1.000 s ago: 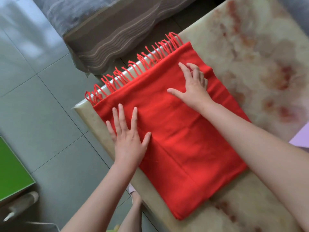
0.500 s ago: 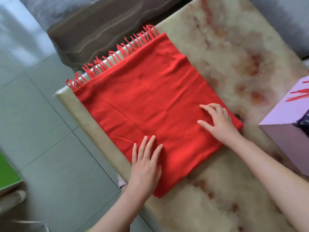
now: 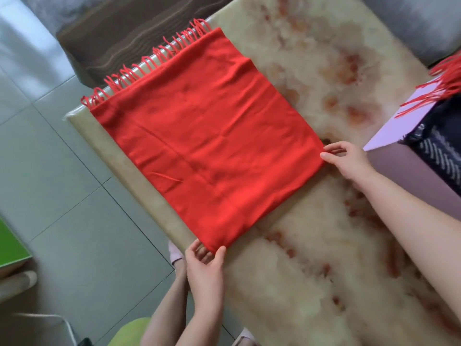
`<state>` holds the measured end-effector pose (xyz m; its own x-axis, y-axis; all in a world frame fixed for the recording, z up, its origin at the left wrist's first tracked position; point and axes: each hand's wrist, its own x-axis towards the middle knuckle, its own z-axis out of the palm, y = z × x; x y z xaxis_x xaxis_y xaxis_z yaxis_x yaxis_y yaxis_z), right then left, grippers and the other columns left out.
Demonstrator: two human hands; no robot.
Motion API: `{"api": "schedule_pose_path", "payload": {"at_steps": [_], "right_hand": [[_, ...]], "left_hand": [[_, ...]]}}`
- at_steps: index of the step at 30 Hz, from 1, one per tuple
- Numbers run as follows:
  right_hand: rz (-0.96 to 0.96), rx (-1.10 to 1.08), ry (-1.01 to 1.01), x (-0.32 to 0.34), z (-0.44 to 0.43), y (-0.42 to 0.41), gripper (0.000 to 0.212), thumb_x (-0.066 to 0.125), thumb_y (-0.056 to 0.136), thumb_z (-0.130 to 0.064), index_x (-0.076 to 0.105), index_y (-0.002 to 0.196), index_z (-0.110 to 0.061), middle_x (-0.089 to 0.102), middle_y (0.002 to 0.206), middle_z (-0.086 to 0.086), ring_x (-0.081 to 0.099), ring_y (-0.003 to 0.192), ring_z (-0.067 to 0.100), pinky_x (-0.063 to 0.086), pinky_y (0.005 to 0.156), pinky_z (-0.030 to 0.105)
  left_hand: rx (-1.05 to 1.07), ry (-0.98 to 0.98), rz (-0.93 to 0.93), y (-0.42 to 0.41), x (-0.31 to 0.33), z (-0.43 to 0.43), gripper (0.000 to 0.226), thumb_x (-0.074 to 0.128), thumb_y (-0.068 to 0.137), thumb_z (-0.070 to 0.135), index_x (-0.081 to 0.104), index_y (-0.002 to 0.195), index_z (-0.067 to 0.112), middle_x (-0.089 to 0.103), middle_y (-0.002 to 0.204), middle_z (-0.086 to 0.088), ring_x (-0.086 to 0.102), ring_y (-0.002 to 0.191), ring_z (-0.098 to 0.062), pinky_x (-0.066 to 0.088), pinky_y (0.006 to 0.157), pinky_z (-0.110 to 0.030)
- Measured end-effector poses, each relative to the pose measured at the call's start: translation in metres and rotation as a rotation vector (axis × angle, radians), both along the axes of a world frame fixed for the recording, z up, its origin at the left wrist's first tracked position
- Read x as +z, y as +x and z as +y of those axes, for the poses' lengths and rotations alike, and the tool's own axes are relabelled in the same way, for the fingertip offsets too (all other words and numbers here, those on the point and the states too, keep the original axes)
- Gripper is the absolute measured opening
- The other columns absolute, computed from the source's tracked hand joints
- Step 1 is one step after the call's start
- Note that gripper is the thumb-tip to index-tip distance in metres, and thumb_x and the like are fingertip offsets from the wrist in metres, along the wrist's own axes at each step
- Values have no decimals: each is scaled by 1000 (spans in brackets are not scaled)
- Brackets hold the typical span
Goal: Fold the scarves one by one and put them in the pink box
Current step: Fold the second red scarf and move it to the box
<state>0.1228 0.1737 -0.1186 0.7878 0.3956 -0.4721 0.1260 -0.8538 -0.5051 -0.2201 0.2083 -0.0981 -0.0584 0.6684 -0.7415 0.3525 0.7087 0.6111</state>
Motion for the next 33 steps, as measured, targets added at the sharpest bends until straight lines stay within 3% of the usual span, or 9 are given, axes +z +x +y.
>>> {"api": "schedule_pose_path", "payload": {"at_steps": [4,6,8,12,18,21,25,30,33], "right_hand": [[13,27,30,2,-3,8,27,74,79,-15,60,102,-17,61,99,6,58,87,15,48,84,28],[24,37,52,4,-1,11,31,72,81,-12,59,110,-10,57,83,-1,51,71,5,42,67,18],[37,53,49,4,0,14,29,71,82,-12,61,110,-9,53,74,-5,49,68,4,41,64,16],[74,138,6,9,3,19,24,71,83,-12,64,105,-13,50,72,-5,47,66,4,35,53,0],[91,129,9,6,3,29,35,72,81,-12,60,113,-9,49,73,-1,49,77,16,36,64,16],[129,156,-4,7,3,27,27,74,80,-14,65,105,-12,52,86,4,48,79,15,36,66,16],[103,148,23,8,-2,30,15,77,77,-20,63,81,-25,58,84,3,51,80,13,40,77,20],[164,103,182,20,-3,28,18,74,79,-13,60,76,-25,59,74,-5,51,67,3,40,69,14],[199,67,190,21,-3,30,22,73,79,-7,58,77,-23,64,60,-13,52,54,-5,40,58,7]], "left_hand": [[8,94,54,-5,-3,-7,51,74,78,9,45,120,13,53,116,0,62,83,0,44,74,-19],[-3,125,73,-5,-4,-8,47,78,75,15,49,112,15,58,103,1,62,85,-5,44,74,-19],[4,124,77,-4,-7,-6,44,81,71,18,51,103,16,60,89,3,61,82,-6,43,68,-13],[-6,154,51,-1,-12,-3,48,81,70,14,47,103,16,59,88,8,61,75,-2,46,64,-6],[25,182,64,-6,-15,-9,40,78,74,9,47,97,20,55,93,-3,59,68,-5,44,67,-16],[49,170,24,-10,-18,-11,39,76,75,4,48,94,22,55,86,-1,56,65,1,46,66,-9],[33,149,-7,-10,-16,-11,40,75,76,5,49,105,14,59,92,-3,60,76,-9,50,70,-12],[-22,171,-15,-10,-10,-10,39,72,81,13,48,110,24,68,86,-2,63,83,-8,42,70,-12],[-60,168,-15,-10,-8,-14,39,67,85,13,44,114,24,67,89,-1,60,84,0,39,66,-3]]}}
